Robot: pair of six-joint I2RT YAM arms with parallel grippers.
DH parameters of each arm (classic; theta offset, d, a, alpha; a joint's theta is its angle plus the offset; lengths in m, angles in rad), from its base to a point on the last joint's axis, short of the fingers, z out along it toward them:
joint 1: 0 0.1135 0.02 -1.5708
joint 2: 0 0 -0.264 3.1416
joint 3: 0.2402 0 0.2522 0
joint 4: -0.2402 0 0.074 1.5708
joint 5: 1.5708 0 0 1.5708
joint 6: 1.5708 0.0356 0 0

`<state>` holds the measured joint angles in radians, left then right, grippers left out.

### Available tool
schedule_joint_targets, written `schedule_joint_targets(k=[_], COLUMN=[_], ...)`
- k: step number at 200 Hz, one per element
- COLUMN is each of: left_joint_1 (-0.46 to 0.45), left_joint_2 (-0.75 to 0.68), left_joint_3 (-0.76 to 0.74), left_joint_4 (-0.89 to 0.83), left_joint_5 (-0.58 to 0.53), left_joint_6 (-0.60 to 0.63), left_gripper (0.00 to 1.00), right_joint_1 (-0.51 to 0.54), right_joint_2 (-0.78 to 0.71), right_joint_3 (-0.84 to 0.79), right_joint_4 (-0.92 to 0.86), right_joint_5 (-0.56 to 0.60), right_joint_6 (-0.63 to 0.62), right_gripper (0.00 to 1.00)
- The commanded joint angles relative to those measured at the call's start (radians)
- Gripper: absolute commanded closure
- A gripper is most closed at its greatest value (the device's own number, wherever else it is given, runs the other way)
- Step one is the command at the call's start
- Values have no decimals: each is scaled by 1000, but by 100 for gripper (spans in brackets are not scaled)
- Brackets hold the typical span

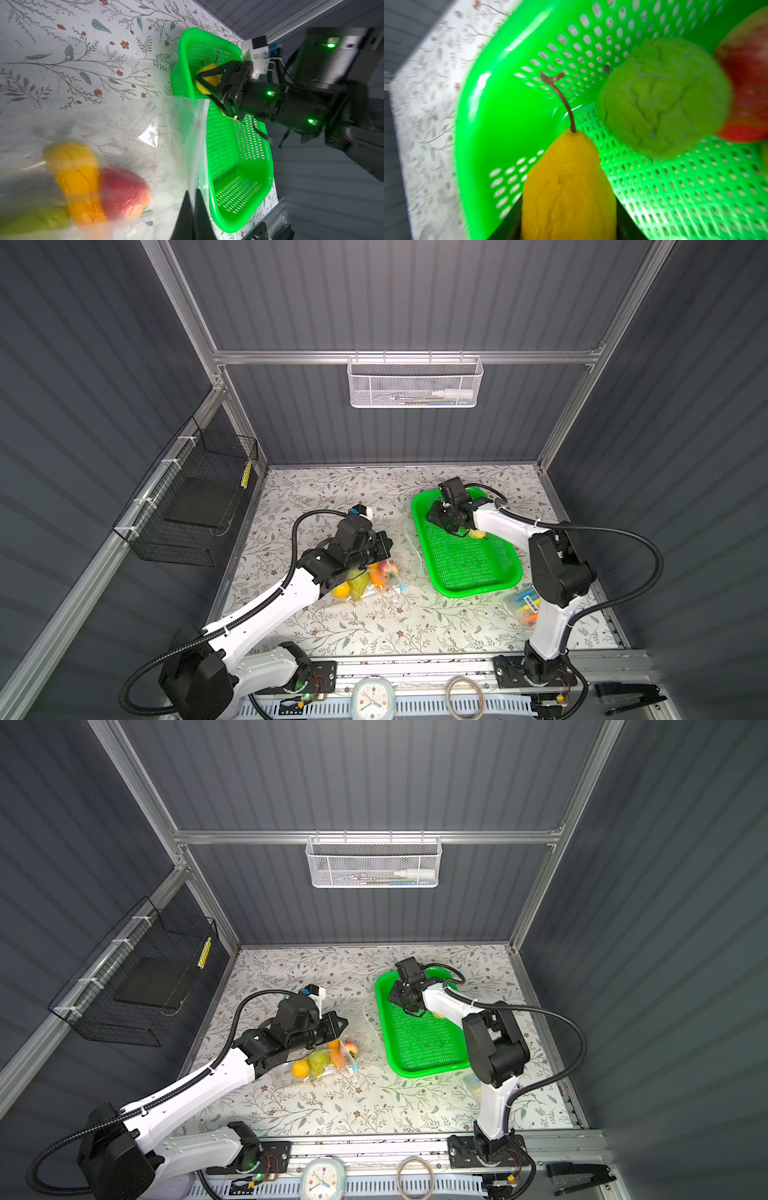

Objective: Place the food in the zip-top bag and seal the zipper
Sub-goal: 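Carry the yellow pear into the bag held by the left gripper and release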

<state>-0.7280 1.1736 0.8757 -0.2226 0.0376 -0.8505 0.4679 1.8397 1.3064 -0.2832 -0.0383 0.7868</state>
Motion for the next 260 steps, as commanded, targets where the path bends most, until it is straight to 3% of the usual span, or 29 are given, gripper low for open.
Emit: schedule_joint_targets(k=[1,78,131,170,260], left_joint_1=[-6,-6,-6,-7,-6], left_joint_2=[8,24,43,56,44], left_joint_3=[19,14,20,26,20], left_joint_4=[-7,12,24,23,16], left_joint_5=[3,10,17,28,27], left_joint_6=[14,14,14,13,1], left_gripper=[100,100,100,100,100], right_joint_1=[-3,14,108,224,316], right_joint_2=[-83,-470,-635,-588,-367], right_joint_3=[-52,-301,-374,-357,-284], right_joint_4=[10,-51,-46,-2,96], right_joint_5=[-17,-111,-219,-189,-226], right_joint_6=[-77,-249,-284,-289,-256], right_gripper=[60,61,61,61,60])
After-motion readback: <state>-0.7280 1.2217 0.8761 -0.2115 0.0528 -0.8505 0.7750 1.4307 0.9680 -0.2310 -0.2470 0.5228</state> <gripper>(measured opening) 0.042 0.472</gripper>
